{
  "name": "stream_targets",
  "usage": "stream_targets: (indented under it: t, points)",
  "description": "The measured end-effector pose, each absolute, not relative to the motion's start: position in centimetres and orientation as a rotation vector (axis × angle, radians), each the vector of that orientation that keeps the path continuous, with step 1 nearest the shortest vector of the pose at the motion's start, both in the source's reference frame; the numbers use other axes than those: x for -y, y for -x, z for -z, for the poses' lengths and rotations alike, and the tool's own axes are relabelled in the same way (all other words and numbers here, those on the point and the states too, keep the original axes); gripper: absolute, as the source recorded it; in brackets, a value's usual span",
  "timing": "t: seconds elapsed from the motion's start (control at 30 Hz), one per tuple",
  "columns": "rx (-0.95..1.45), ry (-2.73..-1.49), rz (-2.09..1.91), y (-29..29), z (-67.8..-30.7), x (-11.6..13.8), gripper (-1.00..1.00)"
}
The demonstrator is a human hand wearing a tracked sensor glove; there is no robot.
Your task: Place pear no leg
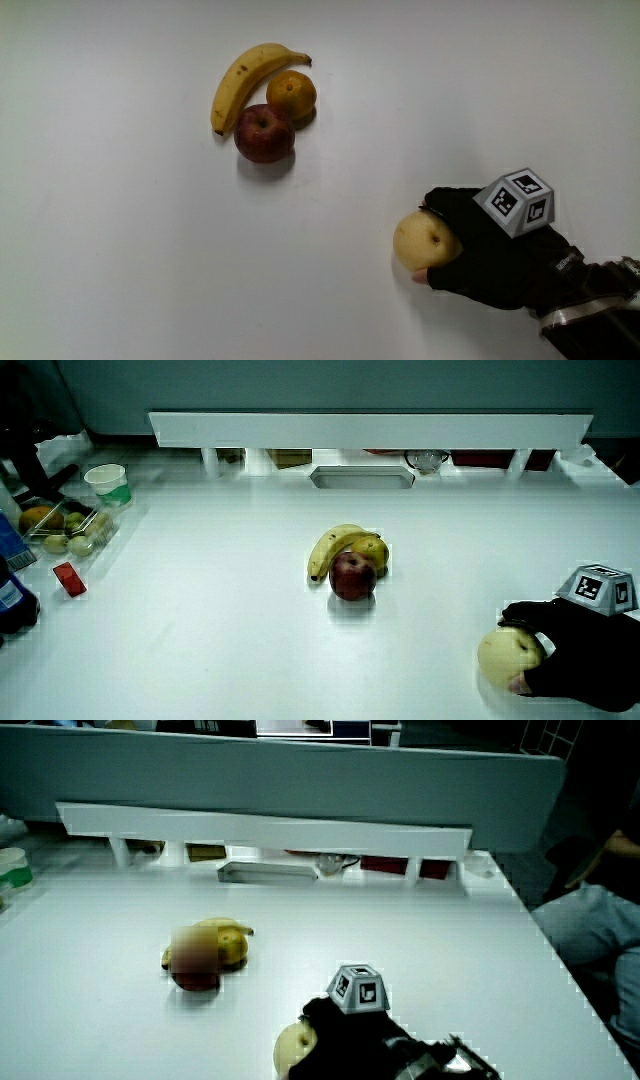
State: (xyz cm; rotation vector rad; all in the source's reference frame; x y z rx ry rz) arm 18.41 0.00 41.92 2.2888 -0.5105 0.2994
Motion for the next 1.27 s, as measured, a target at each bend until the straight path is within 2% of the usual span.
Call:
stream_targets:
  t: [0.2,0.47,0.5,0.63,0.77,0.83,0.97,1.07,1.17,1.2,1.27]
  points:
    - [0.490,-2.263,-0.350,-18.9,-42.2,-0.2,0.00]
    - [0.457,-2.232,-0.333,-20.2,-42.9,-1.1,-0.62]
    - [0.436,-2.232,-0.369,-20.4,-42.1,-1.3,-0.69]
    - [0.414,-2.311,-0.227,-21.4,-41.9,-2.7,-1.00]
    - [0.357,-2.331,-0.068,-22.9,-43.1,-4.4,-1.00]
    - [0.324,-2.288,-0.096,-23.6,-43.9,-5.0,-1.00]
    - [0.268,-2.284,-0.051,-23.9,-45.1,-6.1,-1.00]
    - [0.253,-2.292,-0.009,-24.7,-48.4,-7.3,-1.00]
    - [0.247,-2.362,-0.121,-24.6,-47.8,-7.7,-1.00]
    - [0.260,-2.400,-0.034,-24.3,-47.7,-7.8,-1.00]
    - [0.251,-2.396,-0.045,-24.6,-48.4,-8.1,-1.00]
